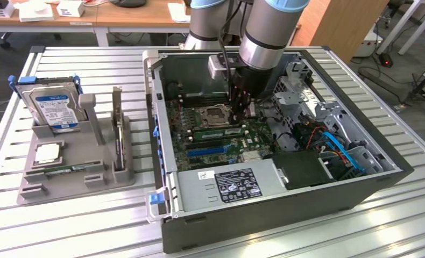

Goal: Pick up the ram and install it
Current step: 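Press down the ram until it locks into place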

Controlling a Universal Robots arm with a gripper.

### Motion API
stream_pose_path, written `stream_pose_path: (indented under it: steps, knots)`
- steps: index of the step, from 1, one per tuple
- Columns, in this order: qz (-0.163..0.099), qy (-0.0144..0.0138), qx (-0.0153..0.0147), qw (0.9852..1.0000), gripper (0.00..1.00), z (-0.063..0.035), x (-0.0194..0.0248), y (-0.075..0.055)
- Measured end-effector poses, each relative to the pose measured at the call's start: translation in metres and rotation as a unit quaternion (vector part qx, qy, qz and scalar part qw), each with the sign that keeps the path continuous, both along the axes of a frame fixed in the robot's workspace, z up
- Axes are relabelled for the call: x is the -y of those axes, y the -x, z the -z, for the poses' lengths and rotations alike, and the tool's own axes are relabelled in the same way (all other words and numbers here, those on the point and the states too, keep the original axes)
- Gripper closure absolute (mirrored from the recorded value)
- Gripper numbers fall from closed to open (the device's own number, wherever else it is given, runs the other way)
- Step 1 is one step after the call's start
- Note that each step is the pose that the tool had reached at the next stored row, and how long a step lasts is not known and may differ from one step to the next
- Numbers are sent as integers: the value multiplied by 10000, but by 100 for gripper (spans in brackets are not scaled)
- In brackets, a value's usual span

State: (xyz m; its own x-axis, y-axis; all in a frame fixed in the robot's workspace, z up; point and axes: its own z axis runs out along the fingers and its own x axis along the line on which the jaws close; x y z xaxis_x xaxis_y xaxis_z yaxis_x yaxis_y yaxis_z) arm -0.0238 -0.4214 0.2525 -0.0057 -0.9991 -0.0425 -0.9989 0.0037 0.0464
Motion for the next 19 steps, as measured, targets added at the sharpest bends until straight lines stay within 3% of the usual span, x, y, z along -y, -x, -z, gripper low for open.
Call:
stream_pose_path:
  steps: [9,19]
  knots:
    - [-1,0,0,10000,91,0,0,10]
    - [0,0,0,10000,91,4,0,185]
